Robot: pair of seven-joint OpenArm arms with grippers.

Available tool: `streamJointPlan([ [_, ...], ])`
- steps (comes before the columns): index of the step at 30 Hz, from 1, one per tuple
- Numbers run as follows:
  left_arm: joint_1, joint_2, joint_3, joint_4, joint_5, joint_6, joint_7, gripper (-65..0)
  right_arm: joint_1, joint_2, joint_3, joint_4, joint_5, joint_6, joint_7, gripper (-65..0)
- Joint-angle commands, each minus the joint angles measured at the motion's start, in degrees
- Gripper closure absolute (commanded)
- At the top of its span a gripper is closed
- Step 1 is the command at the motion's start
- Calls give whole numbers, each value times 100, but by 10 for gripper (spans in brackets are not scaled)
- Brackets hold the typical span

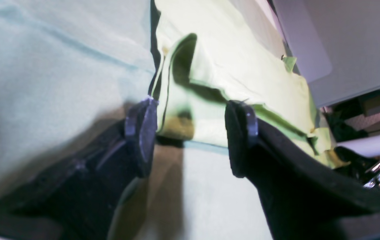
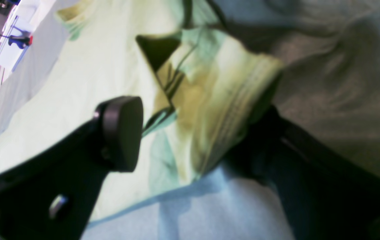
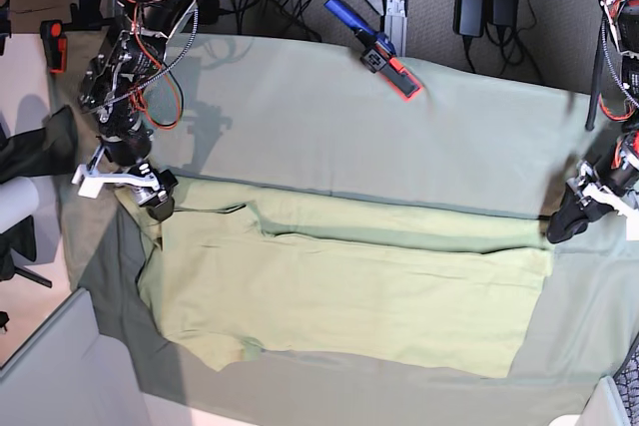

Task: Fold the T-shirt properly
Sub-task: 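Release the folded edge and regrasp the shirt side with both grippers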

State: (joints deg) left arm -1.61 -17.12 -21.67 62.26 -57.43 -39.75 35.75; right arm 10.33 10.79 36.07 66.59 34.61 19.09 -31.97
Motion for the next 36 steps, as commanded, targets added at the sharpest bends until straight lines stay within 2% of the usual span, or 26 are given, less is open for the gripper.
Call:
streamJointPlan([
  [1,-9,-28,-11,55,7,-25,24,-360,61,61,-9,66,31,175,-44,-445],
  [6,-63,-20,-87,55,289,79,-155,-360,59,63,-9,66,28,175,-66,-445],
  [12,-70,0,-74,55,584,490,-125,-360,59,59,-9,66,33,175,-66,-445],
  [17,-245,-4,-76,57,699,492,-96,-360,57,59,-9,66,31,175,-87,-445],
  [21,-413,-2,-74,57,994,876,-48,-360,57,61,-9,66,31,175,-90,-445],
  [36,-398,72,686,313,1158,868,240,-358,59,57,-11,66,35,175,-85,-445],
])
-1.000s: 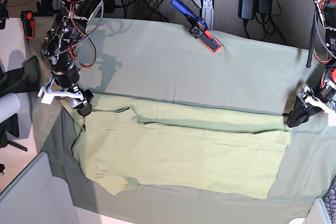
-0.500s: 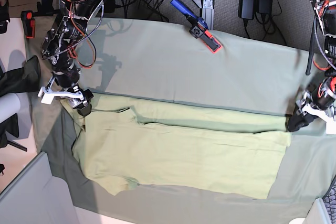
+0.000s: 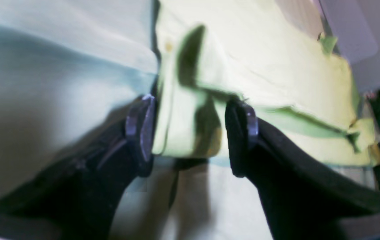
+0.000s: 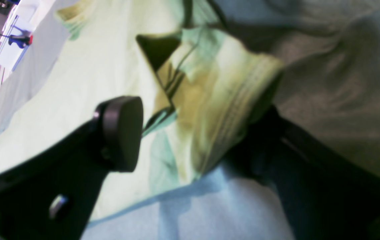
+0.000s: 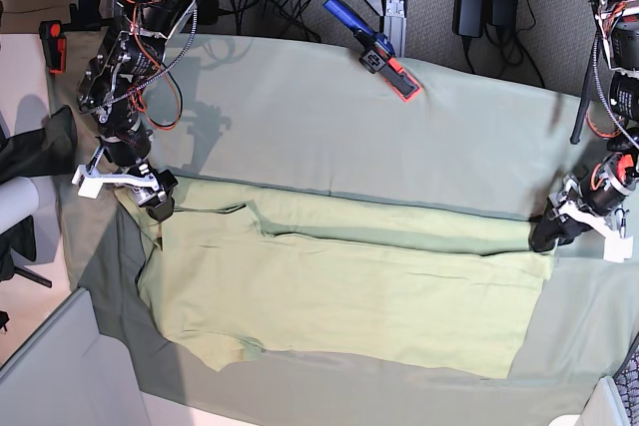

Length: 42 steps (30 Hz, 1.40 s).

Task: Fold the T-shirt properly
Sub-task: 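Release the folded edge and regrasp the shirt side with both grippers, then drag the shirt with both grippers toward the robot, flattening it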

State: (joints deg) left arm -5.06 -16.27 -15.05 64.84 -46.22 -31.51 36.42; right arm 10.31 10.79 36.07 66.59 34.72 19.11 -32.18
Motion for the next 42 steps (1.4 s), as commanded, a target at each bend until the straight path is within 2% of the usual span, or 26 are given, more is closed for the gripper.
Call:
streamJointPlan([
  [1,-50,22,66,160,114,44,173,-350,63,57,-9,66,24,173,-63,-445],
  [6,-50,105,164,479,330,44,138,-176,63,57,-9,66,24,175,-61,-445],
  [9,-48,105,164,479,446,44,98,-106,63,59,-9,66,22,177,-22,-424],
  [10,-50,107,164,481,501,42,101,-84,63,59,-11,66,22,177,50,-377],
  [11,-48,105,164,481,529,33,98,-54,63,59,-9,66,24,177,122,-305],
  [13,-48,103,164,479,535,-267,111,0,66,57,-9,66,28,177,267,-111],
  [14,-48,103,164,479,531,-468,136,0,66,59,-11,66,44,177,284,-11],
  [15,-48,105,164,479,505,-629,164,0,66,59,-9,66,72,177,282,0],
  [18,-50,101,164,481,361,-849,280,0,66,59,-9,66,90,177,278,0],
  [21,-50,101,164,481,210,-849,356,0,63,61,-9,70,127,190,238,0],
  [25,-48,81,162,481,57,-849,435,0,59,63,-2,177,404,195,-208,0],
  [29,-48,48,157,557,-531,-849,1139,0,9,66,66,531,452,195,-649,0],
  [32,-13,-48,157,730,-890,-849,1541,0,-186,98,151,946,588,195,-756,0],
  [42,334,-444,157,1414,-935,-849,1547,0,-1067,210,210,1915,688,192,-949,0],
])
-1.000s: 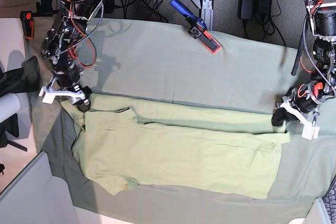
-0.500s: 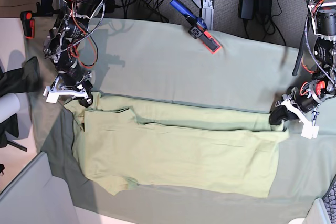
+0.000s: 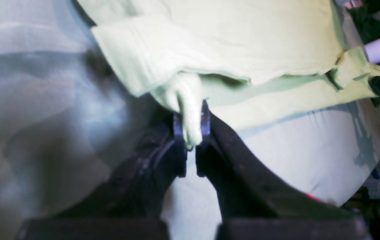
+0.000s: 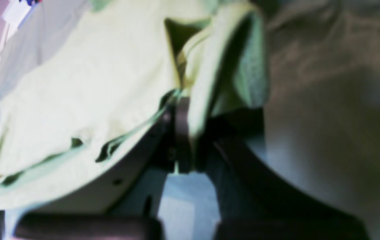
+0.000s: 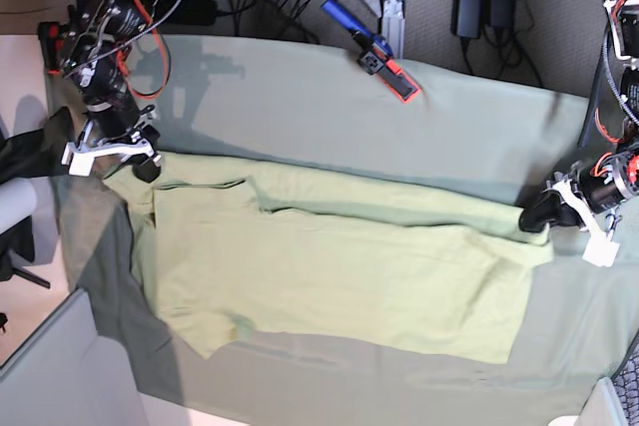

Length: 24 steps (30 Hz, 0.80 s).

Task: Fold the T-shirt properly
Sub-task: 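Drag the shirt with both grippers toward the robot, flattening it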

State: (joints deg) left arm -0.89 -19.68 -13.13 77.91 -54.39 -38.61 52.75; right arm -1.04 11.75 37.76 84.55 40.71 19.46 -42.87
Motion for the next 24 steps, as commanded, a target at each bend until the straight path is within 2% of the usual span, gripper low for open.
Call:
streamJointPlan([
  [1,-46,-133,-35,107,-118,-139,-79,0,17,114,44,162,90,157,118,0],
  [16,715,-1047,-308,286,-763,-139,140,0,-726,284,361,669,339,160,-92,0],
  [24,1329,-1191,-315,1095,-793,-139,151,0,-1204,284,398,704,466,160,-114,0],
])
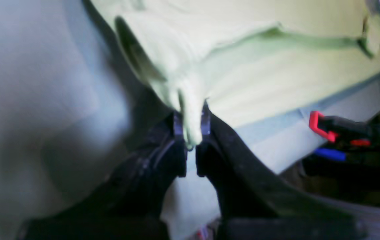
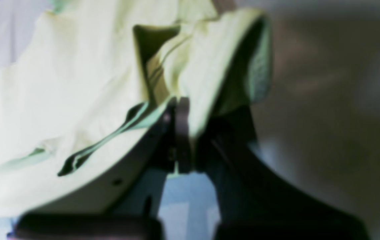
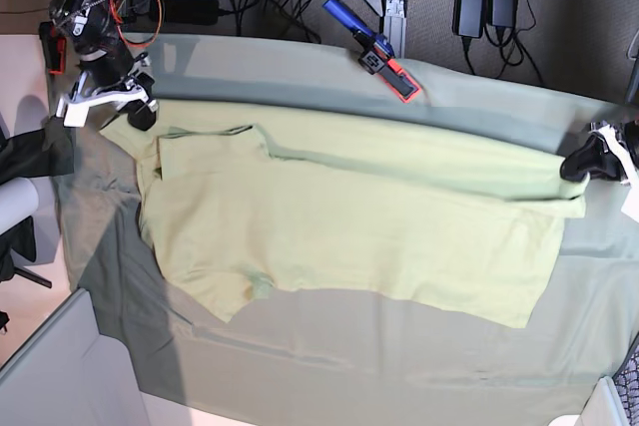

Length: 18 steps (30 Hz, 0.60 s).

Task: Fold the T-shirt properly
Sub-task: 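Drag the shirt with both grippers toward the robot, flattening it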

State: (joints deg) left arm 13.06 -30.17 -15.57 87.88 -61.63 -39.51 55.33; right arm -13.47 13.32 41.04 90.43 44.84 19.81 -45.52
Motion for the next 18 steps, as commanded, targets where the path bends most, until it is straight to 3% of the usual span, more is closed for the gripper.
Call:
streamJointPlan([
  [1,7,-149,-87,162,-70,-49,-107,0,-9,127,83,118,63,125,151,0],
  [18,616,-142,-363,264,-72,-49,-107,0,-610,127,422,374,245,127,111,0],
])
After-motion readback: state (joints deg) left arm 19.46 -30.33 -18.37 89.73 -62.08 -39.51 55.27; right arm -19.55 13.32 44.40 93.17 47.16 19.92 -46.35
